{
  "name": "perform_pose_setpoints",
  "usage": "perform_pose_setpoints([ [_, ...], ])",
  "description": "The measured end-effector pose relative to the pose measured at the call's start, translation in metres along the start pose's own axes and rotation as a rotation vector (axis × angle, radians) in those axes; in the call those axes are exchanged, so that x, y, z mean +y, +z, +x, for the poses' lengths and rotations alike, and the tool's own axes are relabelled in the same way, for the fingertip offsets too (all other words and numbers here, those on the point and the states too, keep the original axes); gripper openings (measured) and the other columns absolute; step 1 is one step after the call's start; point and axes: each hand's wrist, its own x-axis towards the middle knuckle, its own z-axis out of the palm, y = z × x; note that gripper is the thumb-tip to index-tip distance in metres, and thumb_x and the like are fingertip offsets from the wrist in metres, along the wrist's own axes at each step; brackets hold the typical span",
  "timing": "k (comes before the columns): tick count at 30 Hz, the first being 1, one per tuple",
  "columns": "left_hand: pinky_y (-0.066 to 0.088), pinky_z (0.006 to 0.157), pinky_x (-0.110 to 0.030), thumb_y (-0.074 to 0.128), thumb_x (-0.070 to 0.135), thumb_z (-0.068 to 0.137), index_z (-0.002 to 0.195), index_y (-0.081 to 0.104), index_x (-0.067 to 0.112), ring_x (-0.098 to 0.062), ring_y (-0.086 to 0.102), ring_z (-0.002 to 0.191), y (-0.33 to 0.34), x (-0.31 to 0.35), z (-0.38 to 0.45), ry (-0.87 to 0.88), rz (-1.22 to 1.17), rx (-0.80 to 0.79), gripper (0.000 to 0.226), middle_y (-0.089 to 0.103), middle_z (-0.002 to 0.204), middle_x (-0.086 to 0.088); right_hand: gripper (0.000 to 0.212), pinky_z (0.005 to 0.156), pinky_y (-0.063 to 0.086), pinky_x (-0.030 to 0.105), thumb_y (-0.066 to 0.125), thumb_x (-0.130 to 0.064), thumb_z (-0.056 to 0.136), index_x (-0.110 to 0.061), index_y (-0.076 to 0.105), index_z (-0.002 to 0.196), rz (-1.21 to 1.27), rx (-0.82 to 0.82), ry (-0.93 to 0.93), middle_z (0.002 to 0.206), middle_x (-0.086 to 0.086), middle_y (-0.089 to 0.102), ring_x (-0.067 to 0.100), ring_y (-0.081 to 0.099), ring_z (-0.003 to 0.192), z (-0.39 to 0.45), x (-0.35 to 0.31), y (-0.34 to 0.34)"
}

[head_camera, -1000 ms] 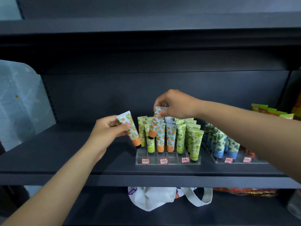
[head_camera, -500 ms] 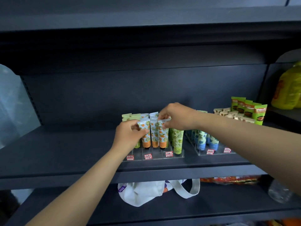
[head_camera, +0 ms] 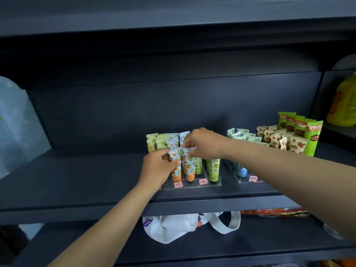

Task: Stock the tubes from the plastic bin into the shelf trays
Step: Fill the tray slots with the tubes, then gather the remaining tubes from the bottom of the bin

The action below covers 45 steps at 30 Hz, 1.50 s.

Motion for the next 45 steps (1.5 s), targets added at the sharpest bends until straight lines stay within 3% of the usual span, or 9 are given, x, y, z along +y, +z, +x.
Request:
perform_pose_setpoints([
  [6,0.043,0.059,-0.017,0.076,0.013,0.076,0.082,0.066,0.005,-0.008,0.054,0.063,-0.006,0.004,-0.001,0.03,0.065,-0.02,0.014,0.059,0.068,0.006,0.024,0.088,0.046,0.029,0.066,-0.016,0.086,-0.011,0.065,0.11,-0.042,0.038,-0.033,0.113,0.001,0.065,0.018,0.059,0.105,-0.002,-0.003,-0.003],
  [13,0.042,0.064,-0.008,0.076,0.015,0.076,0.111,0.065,0.013,-0.004,0.06,0.076,-0.012,0.008,-0.001,0.003,0.101,0.004,0.037,0.06,0.085,0.008,0.029,0.093,0.044,0.03,0.063,-0.017,0.087,-0.015,0.063,0.116,-0.08,0.055,-0.045,0.115,-0.001,0.064,0.017,0.057,0.108,-0.005,-0.004,-0.007],
  [19,0.05,0.083,-0.03,0.076,0.019,0.074,0.116,0.06,0.019,-0.01,0.057,0.091,-0.02,0.015,-0.032,0.174,0.196,0.083,0.045,0.059,0.106,0.005,0.042,0.101,0.036,0.033,0.066,-0.026,0.084,-0.019,0.056,0.124,-0.082,0.2,-0.048,0.124,-0.001,0.055,0.02,0.046,0.117,-0.038,0.002,-0.009],
  [27,0.047,0.082,-0.028,0.075,0.023,0.076,0.116,0.06,0.017,-0.008,0.054,0.096,0.023,-0.001,-0.126,0.335,0.266,-0.105,0.043,0.051,0.106,0.011,0.046,0.094,0.045,0.042,0.077,-0.021,0.075,-0.012,0.059,0.117,0.039,0.347,-0.087,0.118,0.006,0.056,0.027,0.053,0.108,-0.154,0.032,0.069],
  [31,0.042,0.08,-0.017,0.075,0.024,0.077,0.114,0.061,0.018,-0.001,0.048,0.089,0.075,-0.034,-0.181,0.224,0.251,-0.285,0.04,0.047,0.099,0.014,0.041,0.09,0.048,0.042,0.074,-0.017,0.072,-0.01,0.06,0.11,0.105,0.279,-0.031,0.113,0.007,0.058,0.03,0.057,0.102,-0.22,0.052,0.141],
  [35,0.04,0.086,-0.024,0.07,0.027,0.081,0.121,0.055,0.015,-0.015,0.054,0.106,0.127,-0.072,-0.223,0.024,0.306,-0.536,0.045,0.052,0.115,0.0,0.043,0.088,0.045,0.032,0.077,-0.015,0.067,-0.012,0.063,0.108,0.184,0.116,0.121,0.109,0.006,0.062,0.028,0.062,0.099,-0.271,0.071,0.215],
  [41,0.036,0.091,-0.019,0.067,0.023,0.083,0.132,0.045,0.016,-0.016,0.047,0.121,0.2,-0.135,-0.278,-0.442,0.356,-0.741,0.054,0.045,0.133,-0.001,0.051,0.095,0.029,0.014,0.065,-0.021,0.083,-0.014,0.048,0.13,0.468,-0.174,0.504,0.132,0.002,0.046,0.017,0.045,0.124,-0.315,0.08,0.313],
  [43,0.036,0.092,-0.02,0.067,0.02,0.081,0.133,0.043,0.014,-0.02,0.046,0.123,0.22,-0.155,-0.292,-0.579,0.363,-0.75,0.057,0.043,0.133,-0.006,0.052,0.085,0.025,0.0,0.063,-0.021,0.085,-0.013,0.043,0.133,0.533,-0.285,0.585,0.134,0.001,0.043,0.0,0.044,0.112,-0.319,0.082,0.339],
  [45,0.039,0.098,-0.024,0.066,0.018,0.08,0.132,0.043,0.011,-0.024,0.046,0.124,0.238,-0.176,-0.303,-0.653,0.386,-0.736,0.058,0.045,0.134,-0.01,0.059,0.09,0.031,0.008,0.063,-0.022,0.086,-0.012,0.038,0.139,0.64,-0.413,0.661,0.137,0.005,0.042,-0.001,0.036,0.098,-0.316,0.084,0.363],
])
